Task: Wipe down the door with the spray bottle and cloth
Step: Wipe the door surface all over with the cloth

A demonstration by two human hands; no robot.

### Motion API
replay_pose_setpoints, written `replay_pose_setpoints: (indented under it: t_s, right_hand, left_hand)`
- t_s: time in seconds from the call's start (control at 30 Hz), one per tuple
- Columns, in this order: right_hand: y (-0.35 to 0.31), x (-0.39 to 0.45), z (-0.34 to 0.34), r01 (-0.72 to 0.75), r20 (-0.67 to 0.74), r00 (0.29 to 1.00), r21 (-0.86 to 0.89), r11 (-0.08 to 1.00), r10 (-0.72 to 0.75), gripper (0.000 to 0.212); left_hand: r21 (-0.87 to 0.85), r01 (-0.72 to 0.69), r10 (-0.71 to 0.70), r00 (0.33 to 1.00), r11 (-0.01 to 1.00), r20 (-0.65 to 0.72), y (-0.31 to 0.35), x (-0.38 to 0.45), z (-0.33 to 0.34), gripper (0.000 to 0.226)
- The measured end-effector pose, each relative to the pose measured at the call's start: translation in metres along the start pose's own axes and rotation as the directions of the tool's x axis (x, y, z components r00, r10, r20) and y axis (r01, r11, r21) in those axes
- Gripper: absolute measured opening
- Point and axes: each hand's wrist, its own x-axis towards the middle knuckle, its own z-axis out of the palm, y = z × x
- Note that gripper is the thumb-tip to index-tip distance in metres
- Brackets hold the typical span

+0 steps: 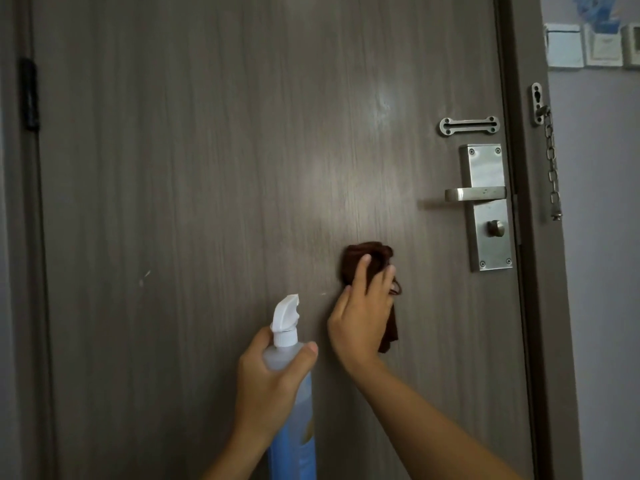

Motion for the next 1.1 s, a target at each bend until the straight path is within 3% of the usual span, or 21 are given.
replay_pose_setpoints:
  t_s: [0.1, 0.17, 0.23, 0.3, 0.37, 0.5, 0.67, 0.77, 0.87, 1.0, 1.07, 1.1]
  right_hand:
    - [-0.012, -0.013, 0.01, 0.343, 0.128, 0.934, -0.058, 0.938, -0.333, 0.069]
    - [0.0, -0.009, 0.007, 0.589, 0.238, 0.795, -0.084, 0.804, -0.558, 0.066]
    - [0.016, 0.006, -0.002, 0.703, 0.302, 0.698, -0.115, 0.702, -0.65, 0.061]
    - [0.033, 0.024, -0.016, 0.713, 0.322, 0.692, -0.165, 0.681, -0.646, 0.061]
    - [0.054, 0.035, -0.03, 0.631, 0.299, 0.768, -0.197, 0.751, -0.567, 0.066]
    - [0.075, 0.042, -0.046, 0.236, 0.152, 0.965, -0.143, 0.961, -0.214, 0.069]
    - [0.032, 0.028, -0.019, 0.009, 0.048, 0.999, -0.126, 0.992, -0.003, 0.068]
    - [0.002, 0.019, -0.006, 0.096, 0.07, 0.994, -0.137, 0.986, -0.087, 0.068]
    - [-0.019, 0.008, 0.006, 0.304, 0.146, 0.948, -0.163, 0.938, -0.282, 0.067]
    - [-0.008, 0.023, 0.0, 0.655, 0.29, 0.743, -0.128, 0.745, -0.603, 0.061]
    - [0.01, 0.045, -0.014, 0.745, 0.313, 0.658, -0.143, 0.651, -0.685, 0.06]
    - [0.02, 0.055, -0.022, 0.756, 0.306, 0.65, -0.164, 0.633, -0.696, 0.061]
  left_hand:
    - [0.024, -0.012, 0.012, 1.0, 1.0, -0.013, -0.002, 0.0, -0.015, 0.044]
    - [0.034, -0.008, 0.009, 1.0, 0.999, -0.016, -0.004, -0.001, -0.022, 0.043]
    - [0.023, 0.003, -0.003, 1.0, 1.0, -0.018, -0.004, -0.001, -0.026, 0.036]
    - [0.005, 0.01, -0.01, 1.0, 1.0, -0.014, -0.005, -0.001, -0.028, 0.04]
    - [-0.009, 0.018, -0.018, 1.0, 1.0, 0.007, -0.006, -0.002, -0.028, 0.044]
    - [-0.033, -0.012, 0.013, 1.0, 0.999, 0.015, -0.003, 0.003, -0.029, 0.049]
    - [-0.018, -0.028, 0.029, 1.0, 0.999, 0.009, 0.0, 0.013, -0.03, 0.045]
    - [0.012, -0.036, 0.036, 0.999, 0.999, -0.008, 0.002, 0.019, -0.033, 0.033]
    - [0.039, -0.045, 0.047, 0.998, 0.998, -0.035, 0.005, 0.022, -0.036, 0.028]
    - [0.047, -0.049, 0.052, 0.997, 0.998, -0.055, 0.006, 0.024, -0.044, 0.038]
    - [0.051, -0.049, 0.052, 0.997, 0.997, -0.059, 0.007, 0.027, -0.052, 0.039]
    - [0.058, -0.049, 0.052, 0.997, 0.997, -0.061, 0.007, 0.029, -0.056, 0.038]
